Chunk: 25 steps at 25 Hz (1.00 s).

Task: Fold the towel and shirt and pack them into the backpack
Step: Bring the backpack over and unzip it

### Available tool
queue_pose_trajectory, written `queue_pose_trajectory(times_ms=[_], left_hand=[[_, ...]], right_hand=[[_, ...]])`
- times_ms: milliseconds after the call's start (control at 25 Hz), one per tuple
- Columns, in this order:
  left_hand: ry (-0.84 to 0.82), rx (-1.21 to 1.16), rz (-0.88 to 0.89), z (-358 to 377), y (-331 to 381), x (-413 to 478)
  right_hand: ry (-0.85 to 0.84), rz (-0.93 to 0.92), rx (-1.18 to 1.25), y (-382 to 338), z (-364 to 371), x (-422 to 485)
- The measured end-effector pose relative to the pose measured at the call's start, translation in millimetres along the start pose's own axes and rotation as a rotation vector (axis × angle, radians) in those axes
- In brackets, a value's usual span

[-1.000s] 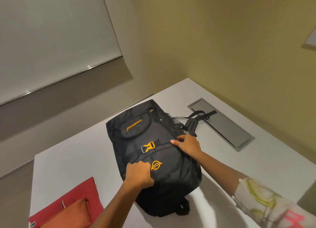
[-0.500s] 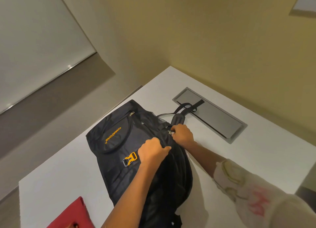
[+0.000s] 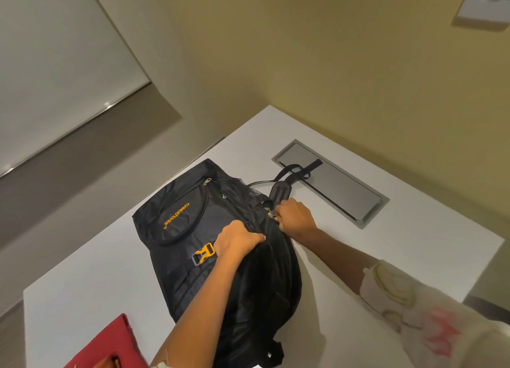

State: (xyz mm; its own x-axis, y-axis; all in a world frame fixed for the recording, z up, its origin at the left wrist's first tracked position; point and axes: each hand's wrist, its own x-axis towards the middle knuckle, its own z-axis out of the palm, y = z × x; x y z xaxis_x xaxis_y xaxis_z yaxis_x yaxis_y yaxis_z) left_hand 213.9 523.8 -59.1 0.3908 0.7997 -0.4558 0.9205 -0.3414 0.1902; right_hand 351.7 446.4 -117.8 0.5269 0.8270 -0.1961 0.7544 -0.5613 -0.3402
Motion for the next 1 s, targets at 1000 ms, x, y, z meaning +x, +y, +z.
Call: queue_pose_trajectory(times_ms=[1000], left_hand=[[-0.075, -0.212, -0.029, 22, -11, -34]], right_hand=[[0.165, -0.113, 0.077, -12, -20, -112]])
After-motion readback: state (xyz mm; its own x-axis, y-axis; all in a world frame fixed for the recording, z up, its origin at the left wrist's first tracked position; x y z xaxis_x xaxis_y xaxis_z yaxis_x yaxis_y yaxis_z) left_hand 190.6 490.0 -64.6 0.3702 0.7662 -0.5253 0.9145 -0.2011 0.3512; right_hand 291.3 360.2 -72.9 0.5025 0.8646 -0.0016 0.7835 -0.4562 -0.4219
